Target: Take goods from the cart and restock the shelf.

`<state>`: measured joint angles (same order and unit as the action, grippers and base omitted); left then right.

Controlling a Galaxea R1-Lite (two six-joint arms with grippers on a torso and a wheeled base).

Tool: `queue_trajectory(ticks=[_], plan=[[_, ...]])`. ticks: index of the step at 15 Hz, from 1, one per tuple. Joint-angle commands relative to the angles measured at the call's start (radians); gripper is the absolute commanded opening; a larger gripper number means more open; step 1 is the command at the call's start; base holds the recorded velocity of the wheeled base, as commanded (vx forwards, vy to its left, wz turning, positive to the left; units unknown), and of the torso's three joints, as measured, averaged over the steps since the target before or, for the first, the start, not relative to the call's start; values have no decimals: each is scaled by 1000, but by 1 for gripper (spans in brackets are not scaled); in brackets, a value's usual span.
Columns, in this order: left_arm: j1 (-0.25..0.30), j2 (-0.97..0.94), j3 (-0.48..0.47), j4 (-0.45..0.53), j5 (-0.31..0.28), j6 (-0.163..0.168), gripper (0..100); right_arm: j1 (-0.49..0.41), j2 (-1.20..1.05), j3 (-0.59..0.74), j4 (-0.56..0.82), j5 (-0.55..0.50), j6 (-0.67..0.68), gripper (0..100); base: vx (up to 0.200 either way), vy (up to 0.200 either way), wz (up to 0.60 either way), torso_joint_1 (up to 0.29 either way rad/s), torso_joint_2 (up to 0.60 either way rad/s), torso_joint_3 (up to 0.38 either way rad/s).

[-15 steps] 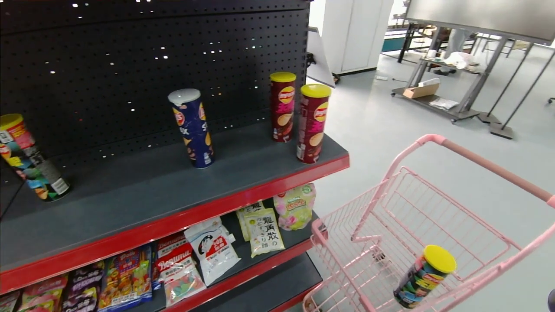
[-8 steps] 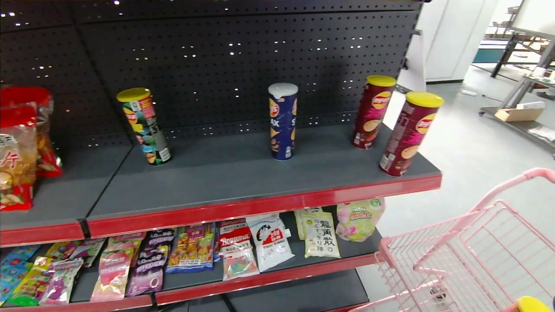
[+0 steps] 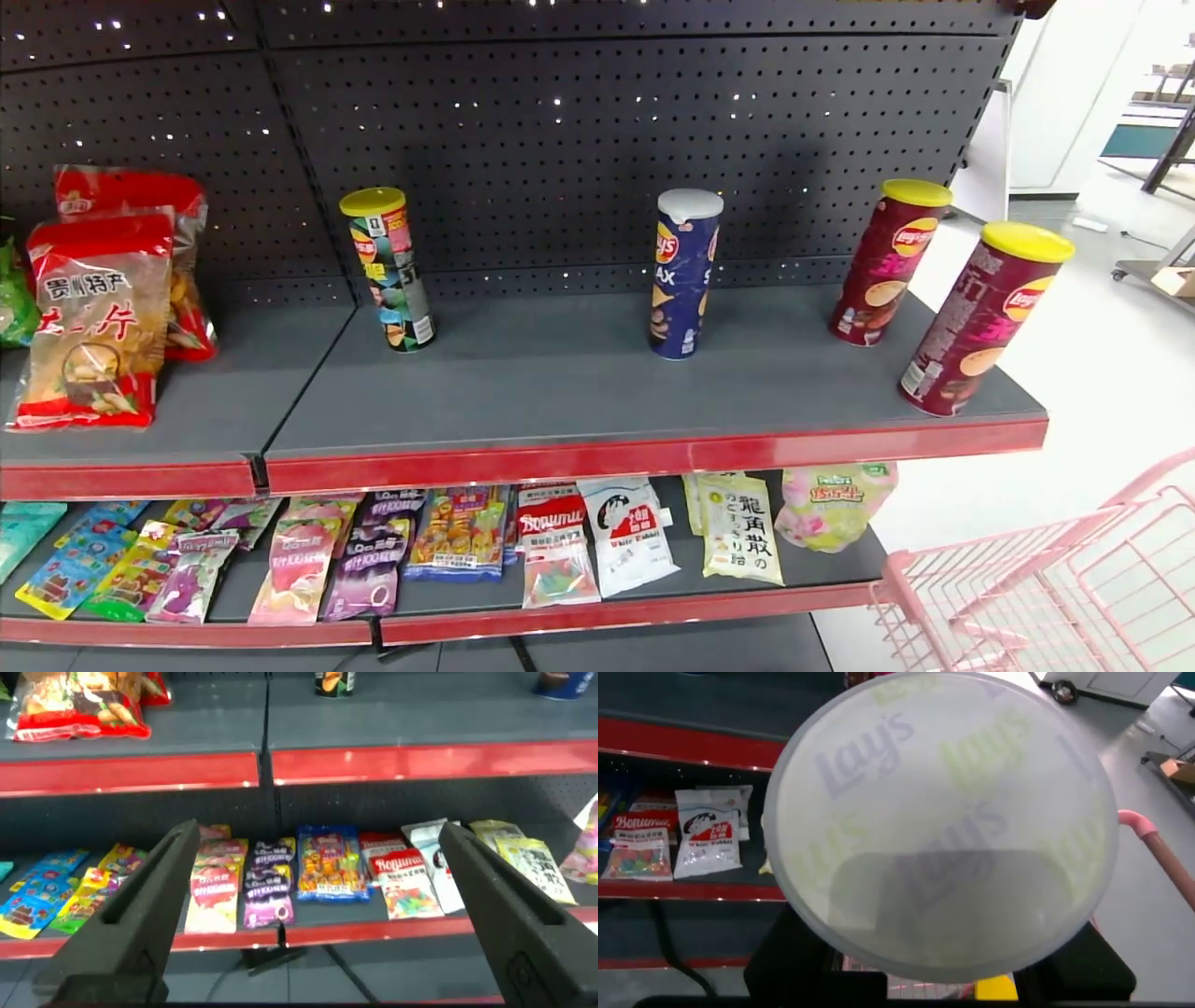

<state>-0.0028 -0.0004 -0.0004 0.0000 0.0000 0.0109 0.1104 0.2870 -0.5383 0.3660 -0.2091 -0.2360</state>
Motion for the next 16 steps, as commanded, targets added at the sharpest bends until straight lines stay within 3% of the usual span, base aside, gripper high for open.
queue_trajectory(ticks=[1,10,11,12,13,14,15,16], plan=[[0,0,0,0,0,0,100,8,-74,18,2,1,0,0,200,0,0,2,2,7],[-3,22,0,0,-6,3,100,6,-189,72,-9,1,1,0,22,0,0,1,1,0],[-3,22,-1,0,-35,12,100,6,-189,70,-10,10,7,0,0,0,0,0,0,0],[-3,94,-121,0,-98,3,100,6,-189,72,-18,40,26,0,0,0,0,0,0,0],[-3,313,-319,8,-120,-49,100,6,-189,74,-18,53,35,0,0,0,0,0,0,0],[-8,484,-472,-2,-140,-121,100,18,-187,77,-16,66,35,0,0,0,0,0,0,0],[-23,583,-546,-11,-170,-118,100,21,-186,84,-19,79,33,0,0,0,0,0,0,0],[-48,712,-575,-67,-225,-54,100,34,-178,93,-28,96,32,0,0,0,0,0,0,0]])
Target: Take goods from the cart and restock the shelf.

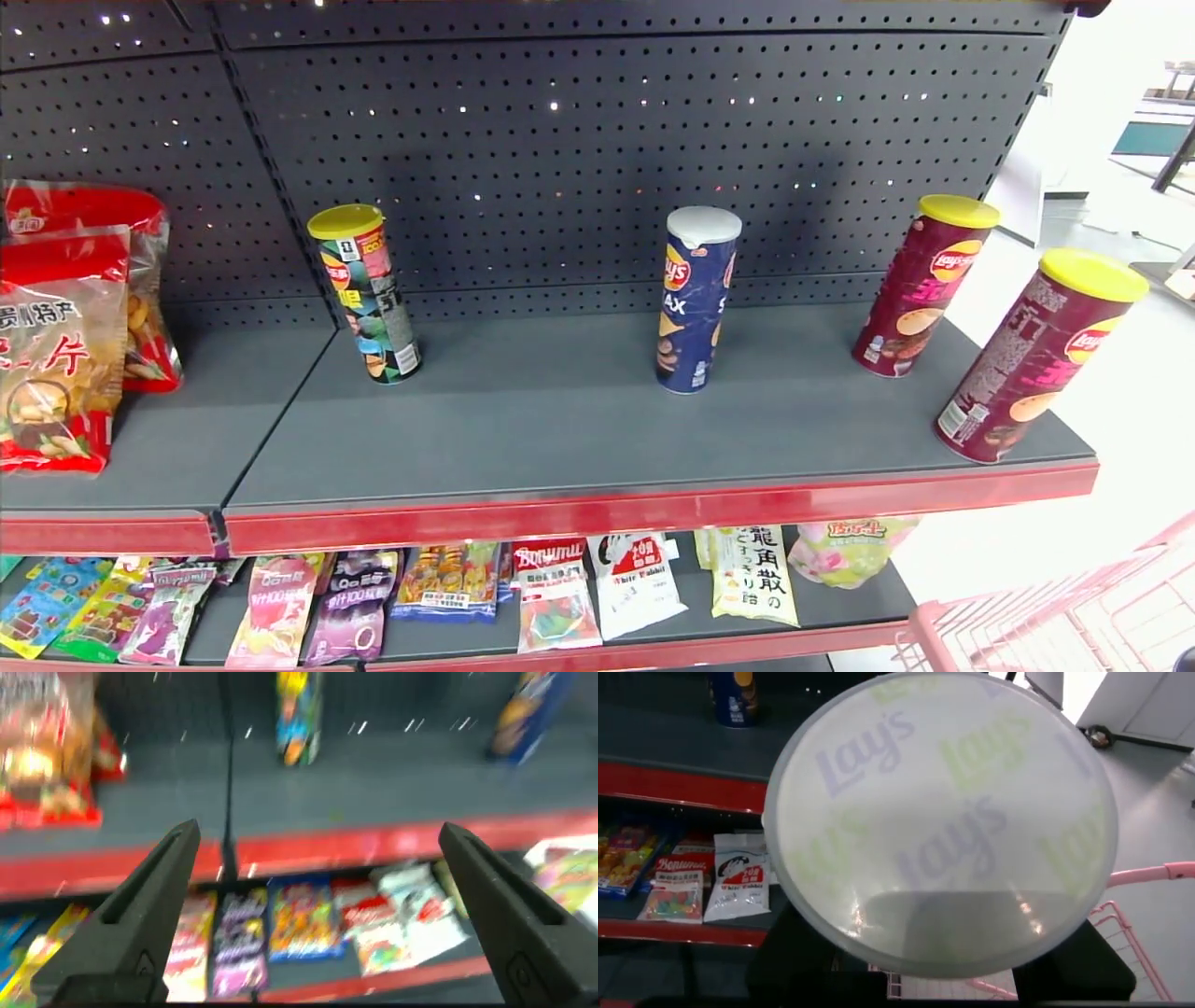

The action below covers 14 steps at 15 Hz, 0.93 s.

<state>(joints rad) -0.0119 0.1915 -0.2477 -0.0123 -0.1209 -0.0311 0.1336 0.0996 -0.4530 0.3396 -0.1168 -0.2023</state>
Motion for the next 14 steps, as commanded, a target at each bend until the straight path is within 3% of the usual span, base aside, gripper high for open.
queue_trajectory(ticks=[1,2,3,4,5,6,7,8,9,10,12,14], plan=[[-51,597,-318,-107,-123,59,100,18,11,17,-16,8,-2,0,0,0,0,0,0,0],[-63,646,-314,-121,-131,91,100,21,8,23,-17,8,0,0,0,0,0,0,0,0],[-145,714,-323,-126,-186,103,100,23,0,30,-8,11,4,0,0,0,0,0,0,0],[-203,746,-334,-126,-220,103,100,23,3,36,-8,12,12,0,0,0,0,0,0,0],[-322,835,-355,-127,-257,99,100,23,17,43,-14,14,34,0,0,0,0,0,0,0],[-362,910,-397,-127,-275,92,100,23,20,43,-14,14,43,0,0,0,0,0,0,0],[-367,959,-432,-129,-296,92,100,23,19,43,-11,12,49,0,0,0,0,0,0,0],[-372,1056,-501,-169,-350,97,100,23,19,43,-8,11,52,0,0,0,0,0,0,0],[-395,1140,-556,-224,-367,99,100,21,25,40,-8,9,52,0,0,0,0,0,0,0],[-430,1246,-627,-284,-365,92,100,21,38,34,-10,3,52,0,0,0,0,0,0,0],[-434,1399,-716,-317,-372,102,100,14,55,33,-11,-3,54,0,0,0,0,0,0,0],[-444,1528,-774,-442,-367,97,100,11,58,34,-10,-18,54,0,0,0,0,0,0,0]])
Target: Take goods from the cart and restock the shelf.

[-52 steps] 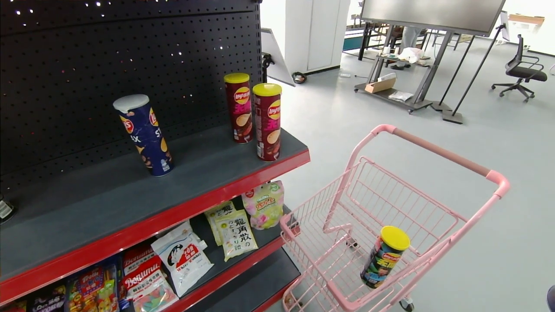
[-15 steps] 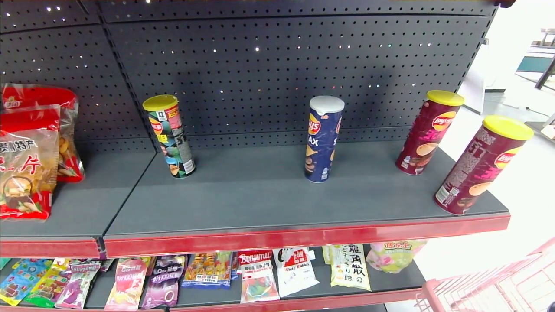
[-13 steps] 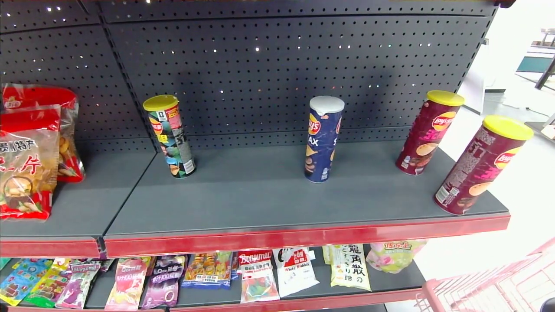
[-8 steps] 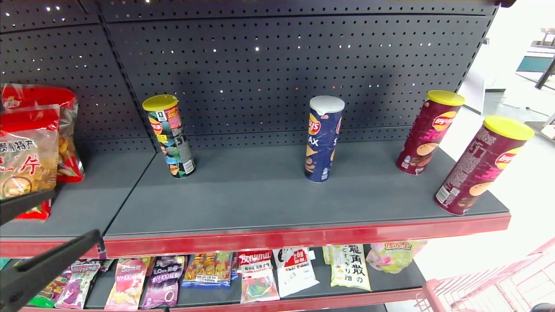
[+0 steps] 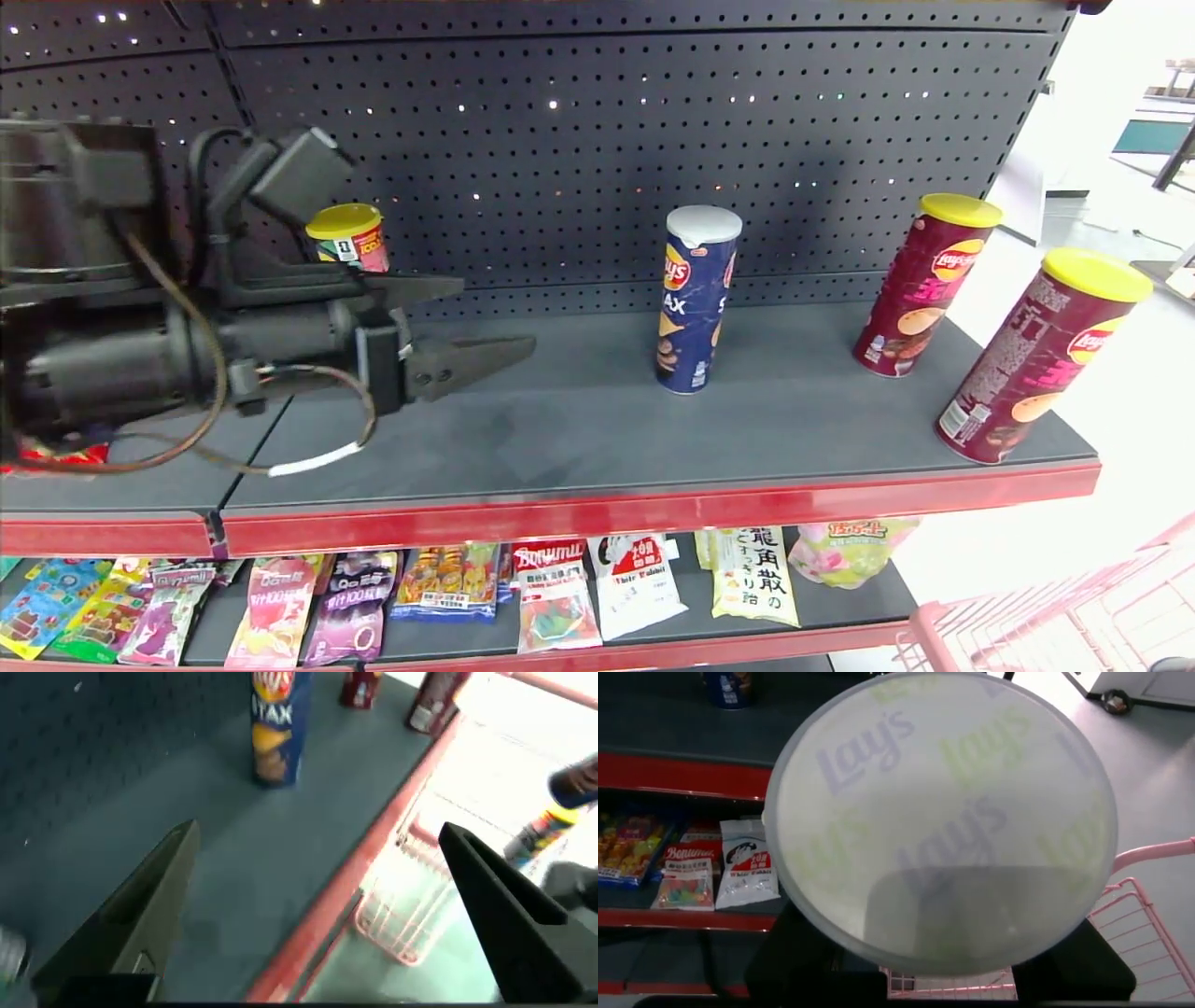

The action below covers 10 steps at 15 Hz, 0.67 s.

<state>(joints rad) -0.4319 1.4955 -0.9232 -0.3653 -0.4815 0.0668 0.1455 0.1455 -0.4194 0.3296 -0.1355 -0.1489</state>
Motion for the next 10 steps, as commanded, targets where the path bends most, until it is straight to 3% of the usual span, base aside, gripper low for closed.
queue_trajectory(ticks=[1,4,7,10], plan=[[-33,282,-131,-132,-5,-1,100,-1,11,5,0,-9,0,0,0,0,0,0,0,0],[-82,411,-261,-161,-2,-2,100,-1,6,10,2,-27,0,0,0,0,0,0,0,0],[-91,542,-419,-162,-3,-2,100,-1,3,10,2,-39,0,0,0,0,0,0,0,0],[-108,606,-503,-162,-12,-2,100,-1,3,10,2,-42,0,0,0,0,0,0,0,0]])
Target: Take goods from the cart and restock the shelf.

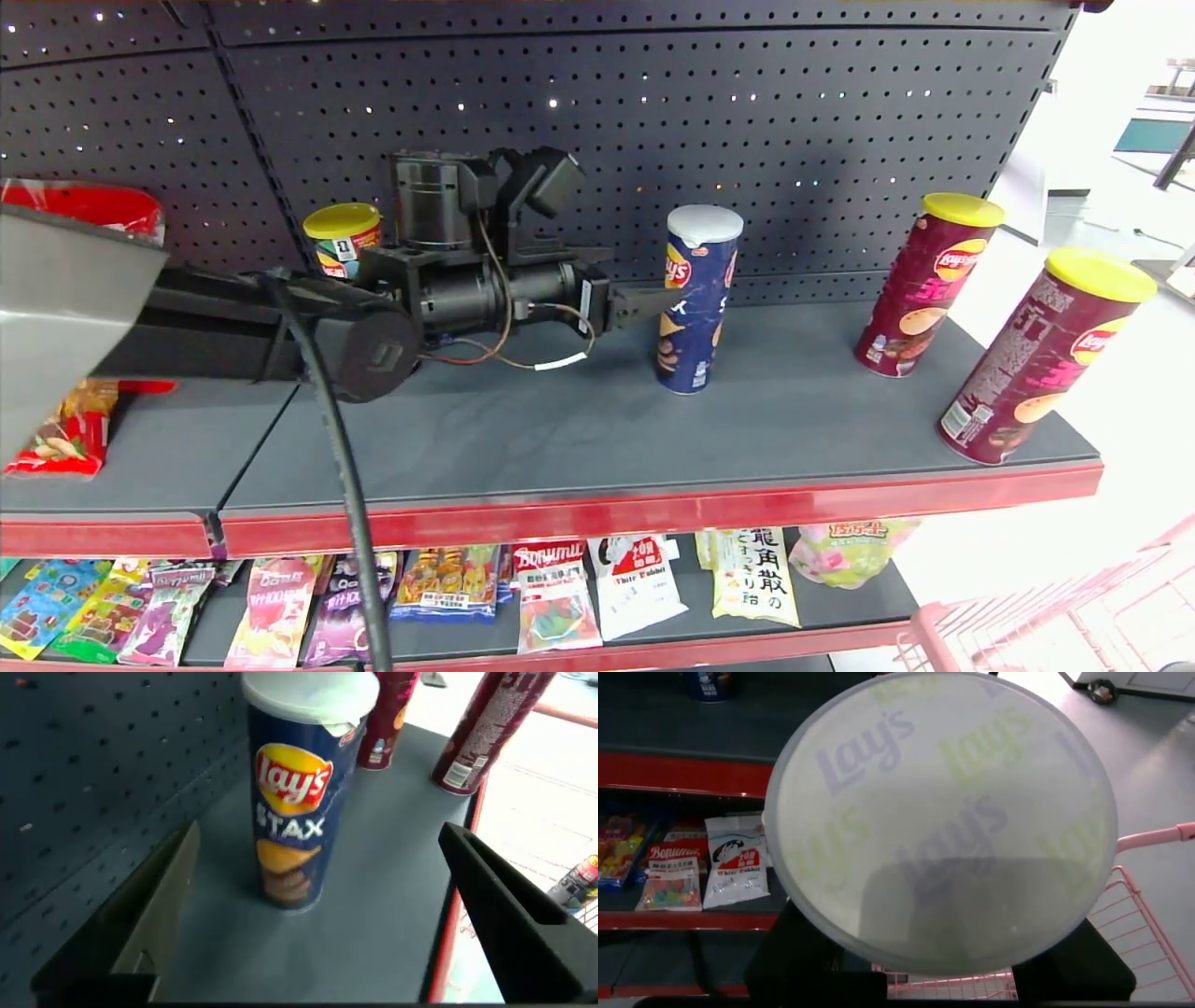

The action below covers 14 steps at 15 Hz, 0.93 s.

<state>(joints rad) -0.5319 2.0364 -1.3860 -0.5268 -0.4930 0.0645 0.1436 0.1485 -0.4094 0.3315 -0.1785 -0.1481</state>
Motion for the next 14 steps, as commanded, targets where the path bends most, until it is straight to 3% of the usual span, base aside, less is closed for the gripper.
queue_trajectory(ticks=[1,8,14], plan=[[-10,88,-67,-5,-1,1,100,-1,-1,0,0,-1,-1,0,0,0,0,0,0,0],[-49,206,-222,-22,8,5,100,-15,-4,-2,0,-13,1,0,0,0,0,0,0,0],[-49,271,-337,-10,17,5,100,-21,-4,-6,0,-13,1,0,0,0,0,0,0,0]])
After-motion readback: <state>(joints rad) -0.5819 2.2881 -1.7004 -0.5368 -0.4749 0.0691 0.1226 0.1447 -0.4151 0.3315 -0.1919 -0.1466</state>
